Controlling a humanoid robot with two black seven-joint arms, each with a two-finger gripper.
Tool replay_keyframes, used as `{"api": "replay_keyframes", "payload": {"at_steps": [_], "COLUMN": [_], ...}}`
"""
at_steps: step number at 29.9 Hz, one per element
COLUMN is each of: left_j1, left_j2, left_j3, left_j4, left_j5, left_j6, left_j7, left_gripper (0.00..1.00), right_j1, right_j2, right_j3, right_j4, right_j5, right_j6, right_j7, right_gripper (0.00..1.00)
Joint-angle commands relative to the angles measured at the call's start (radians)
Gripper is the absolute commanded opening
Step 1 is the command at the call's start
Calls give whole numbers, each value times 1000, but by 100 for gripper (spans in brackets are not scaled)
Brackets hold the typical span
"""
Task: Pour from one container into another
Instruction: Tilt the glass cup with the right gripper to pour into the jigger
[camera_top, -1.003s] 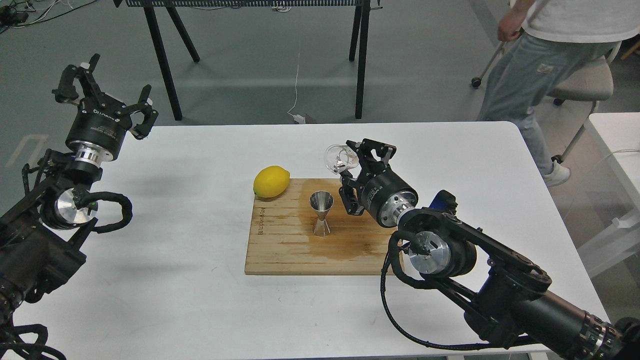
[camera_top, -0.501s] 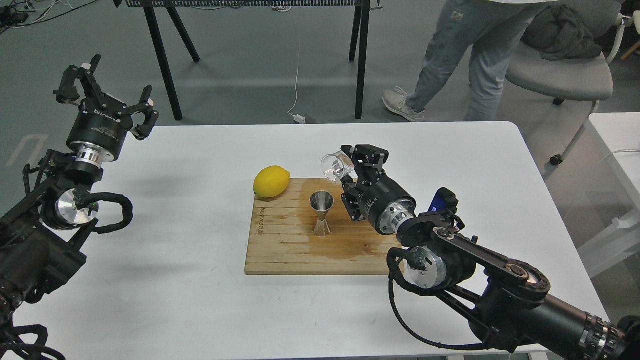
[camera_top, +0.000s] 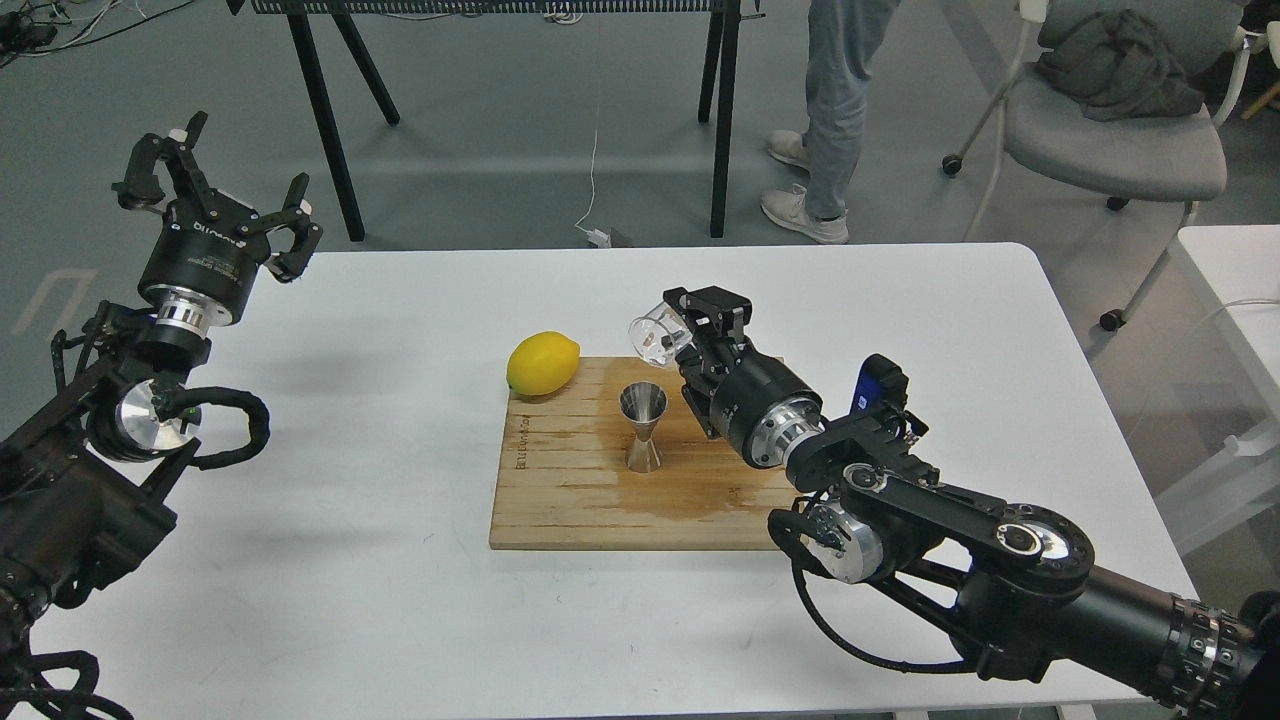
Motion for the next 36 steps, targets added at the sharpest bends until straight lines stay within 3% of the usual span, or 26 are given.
{"api": "replay_keyframes", "payload": {"at_steps": [1, 36], "left_j1": [3, 4], "left_j2": [0, 0], "left_j3": [0, -2], "left_j4": [0, 2], "left_j5": [0, 0], "left_j6": [0, 0], "left_j7": [-4, -17], "left_gripper": [100, 100], "right_j1": [4, 125], "right_j2": [-14, 4], "right_j3": [-5, -172], "right_j4": [3, -76], "right_j5": [-16, -143], "right_j6": [0, 0], "right_j7": [0, 6], "right_gripper": [34, 34]}}
